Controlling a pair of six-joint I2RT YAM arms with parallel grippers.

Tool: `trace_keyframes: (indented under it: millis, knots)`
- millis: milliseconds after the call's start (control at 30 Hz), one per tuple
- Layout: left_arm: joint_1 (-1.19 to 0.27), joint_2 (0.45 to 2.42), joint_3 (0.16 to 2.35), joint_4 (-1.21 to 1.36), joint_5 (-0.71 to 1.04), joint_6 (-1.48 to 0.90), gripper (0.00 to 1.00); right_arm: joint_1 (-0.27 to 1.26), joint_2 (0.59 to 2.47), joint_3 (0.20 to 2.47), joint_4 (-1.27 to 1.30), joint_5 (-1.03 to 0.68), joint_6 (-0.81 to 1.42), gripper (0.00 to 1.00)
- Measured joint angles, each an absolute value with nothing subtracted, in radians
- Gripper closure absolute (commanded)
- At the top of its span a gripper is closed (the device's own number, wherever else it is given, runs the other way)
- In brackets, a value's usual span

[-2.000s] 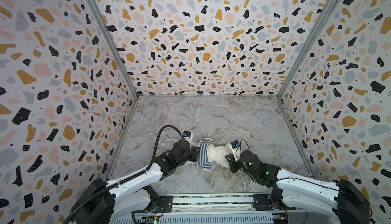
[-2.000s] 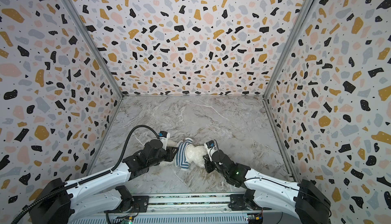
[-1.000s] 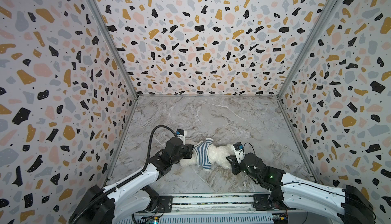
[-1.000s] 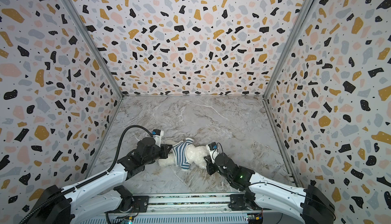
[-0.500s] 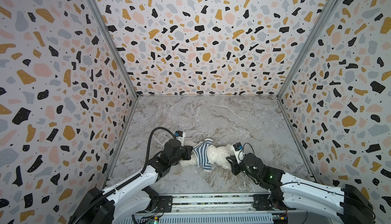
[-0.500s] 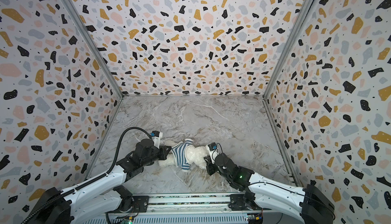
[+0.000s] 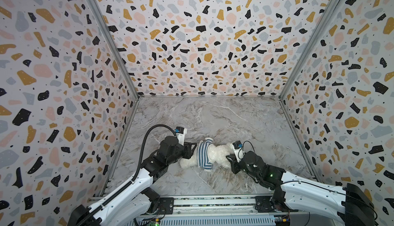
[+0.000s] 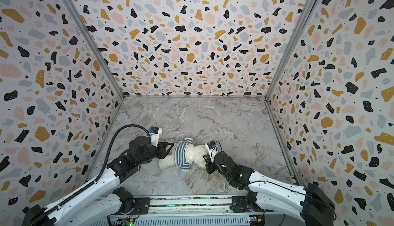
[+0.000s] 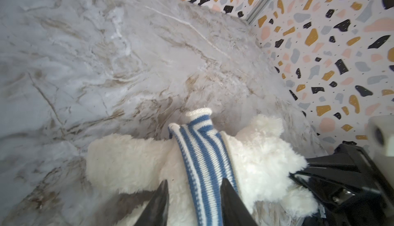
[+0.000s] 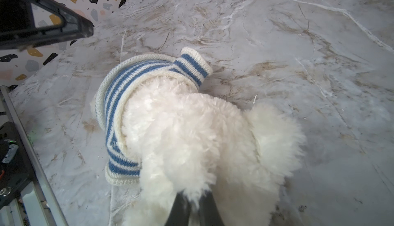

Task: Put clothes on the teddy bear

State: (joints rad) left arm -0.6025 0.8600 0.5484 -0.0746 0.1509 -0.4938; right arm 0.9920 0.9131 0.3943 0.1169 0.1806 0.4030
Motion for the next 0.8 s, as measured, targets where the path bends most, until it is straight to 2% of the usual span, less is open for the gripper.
trace_keyframes:
  millis: [167, 333, 433, 600, 800]
  knots:
    - [-0.749, 0.850, 0.569, -0.083, 0.114, -0.463, 0.52, 0.939, 0.950, 0.422, 0.096, 0.167, 0.433, 1.00]
    - [-0.860, 0.886, 0.567, -0.074, 0.071, -0.463, 0.52, 0.867, 0.972, 0.421, 0.099, 0.112, 0.451, 0.94]
    - [-0.926, 0.913, 0.566, -0.080, 0.008, -0.444, 0.52, 0.834, 0.982, 0.421, 0.102, 0.075, 0.454, 0.85]
    - [-1.028, 0.878, 0.520, -0.065, -0.070, -0.389, 0.51, 0.792, 0.978, 0.415, 0.107, 0.025, 0.458, 0.65]
    - [-1.104, 0.878, 0.505, -0.032, -0.138, -0.320, 0.44, 0.748, 0.903, 0.392, 0.108, -0.015, 0.468, 0.51]
